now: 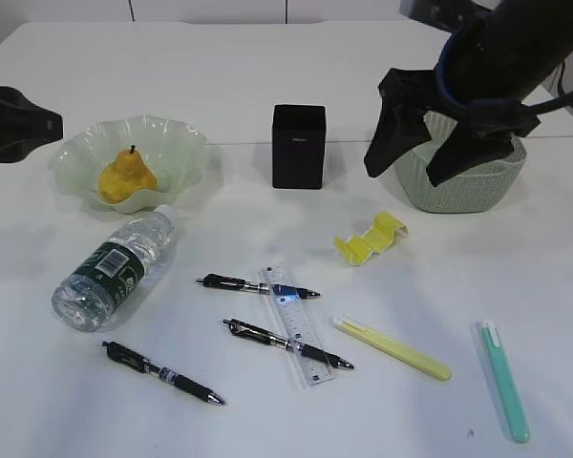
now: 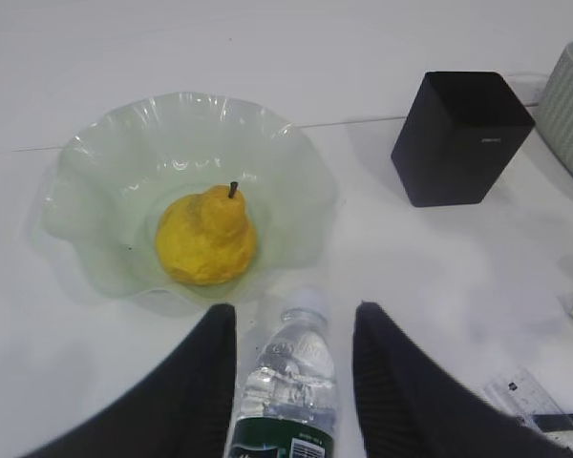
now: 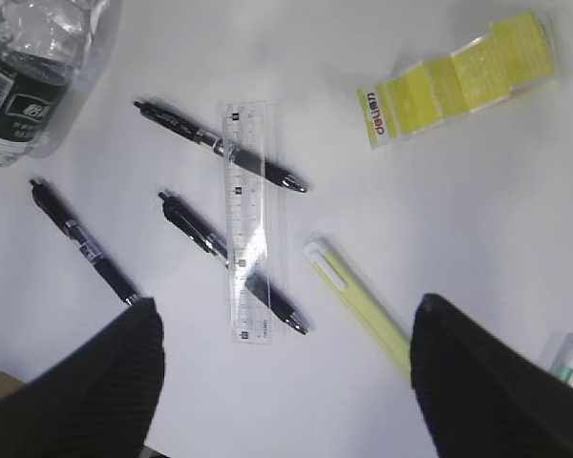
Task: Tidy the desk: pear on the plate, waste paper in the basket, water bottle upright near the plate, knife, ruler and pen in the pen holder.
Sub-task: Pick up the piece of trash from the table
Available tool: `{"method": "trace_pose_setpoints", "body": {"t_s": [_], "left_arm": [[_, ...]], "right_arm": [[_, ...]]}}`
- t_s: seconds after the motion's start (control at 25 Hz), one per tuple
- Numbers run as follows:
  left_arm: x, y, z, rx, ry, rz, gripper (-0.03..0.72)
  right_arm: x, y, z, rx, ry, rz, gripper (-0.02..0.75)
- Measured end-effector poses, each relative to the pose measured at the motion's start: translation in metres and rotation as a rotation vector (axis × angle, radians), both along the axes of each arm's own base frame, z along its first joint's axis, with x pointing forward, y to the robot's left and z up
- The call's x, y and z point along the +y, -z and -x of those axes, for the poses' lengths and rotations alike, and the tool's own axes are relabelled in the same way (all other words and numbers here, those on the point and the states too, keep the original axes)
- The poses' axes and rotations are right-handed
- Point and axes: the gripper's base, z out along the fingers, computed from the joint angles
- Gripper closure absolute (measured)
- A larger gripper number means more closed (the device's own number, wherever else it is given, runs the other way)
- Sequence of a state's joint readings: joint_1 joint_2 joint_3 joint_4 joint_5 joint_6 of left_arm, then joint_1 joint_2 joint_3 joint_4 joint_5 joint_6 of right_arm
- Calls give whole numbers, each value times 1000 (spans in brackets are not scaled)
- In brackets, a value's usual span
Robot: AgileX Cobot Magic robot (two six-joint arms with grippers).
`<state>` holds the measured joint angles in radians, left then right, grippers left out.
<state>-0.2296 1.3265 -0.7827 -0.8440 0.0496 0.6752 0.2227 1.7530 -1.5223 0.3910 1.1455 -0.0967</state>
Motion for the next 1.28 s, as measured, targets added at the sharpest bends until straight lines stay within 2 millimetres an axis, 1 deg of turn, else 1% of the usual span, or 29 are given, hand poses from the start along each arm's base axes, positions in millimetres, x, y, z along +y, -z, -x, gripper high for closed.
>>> {"method": "trace_pose_setpoints", "body": {"t_s": [0.36,0.44,0.76,0.88,1.16,1.28], "left_arm": [[-3,3,2,36,36,5,402],[-3,3,3,41,41,6,402],[-4,3,4,48,49,8,402],[-4,3,4,50,50,8,402],[-4,3,4,51,53,7,402],[-4,3,4,51,53,7,402]], "right_arm": [[2,30,-12,86,14,29,146],[1,32,-13,82,6,43,146],[0,31,-16,42,7,49,146],[-1,31,-18,23,10,60,158],[-15,34,-18,19,-3,224,174],[-18,28,-20,5,-4,264,174]]}}
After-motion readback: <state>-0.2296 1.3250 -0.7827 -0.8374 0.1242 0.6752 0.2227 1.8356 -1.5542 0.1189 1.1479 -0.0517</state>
